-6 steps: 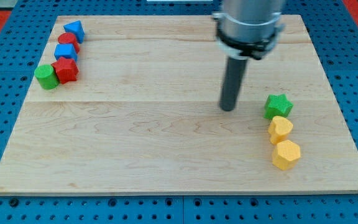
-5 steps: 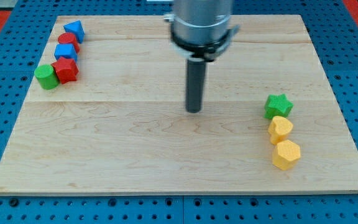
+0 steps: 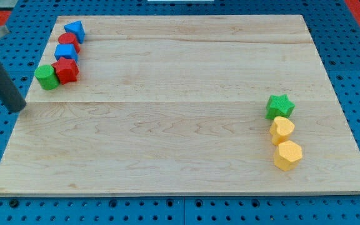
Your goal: Slide the green circle towards the center right
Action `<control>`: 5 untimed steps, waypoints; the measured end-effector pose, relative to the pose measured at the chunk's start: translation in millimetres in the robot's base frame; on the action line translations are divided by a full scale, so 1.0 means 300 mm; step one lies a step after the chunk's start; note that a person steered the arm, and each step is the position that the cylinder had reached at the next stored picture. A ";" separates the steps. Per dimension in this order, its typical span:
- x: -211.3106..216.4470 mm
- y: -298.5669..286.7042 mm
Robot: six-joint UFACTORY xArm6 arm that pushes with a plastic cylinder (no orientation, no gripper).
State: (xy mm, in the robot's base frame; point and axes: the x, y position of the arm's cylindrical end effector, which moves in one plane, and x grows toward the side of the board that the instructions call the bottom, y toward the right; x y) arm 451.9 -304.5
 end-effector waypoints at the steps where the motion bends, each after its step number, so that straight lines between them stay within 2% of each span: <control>1: -0.065 0.001; 2: -0.149 -0.002; 5: -0.243 0.001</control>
State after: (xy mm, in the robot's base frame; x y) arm 379.1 -304.3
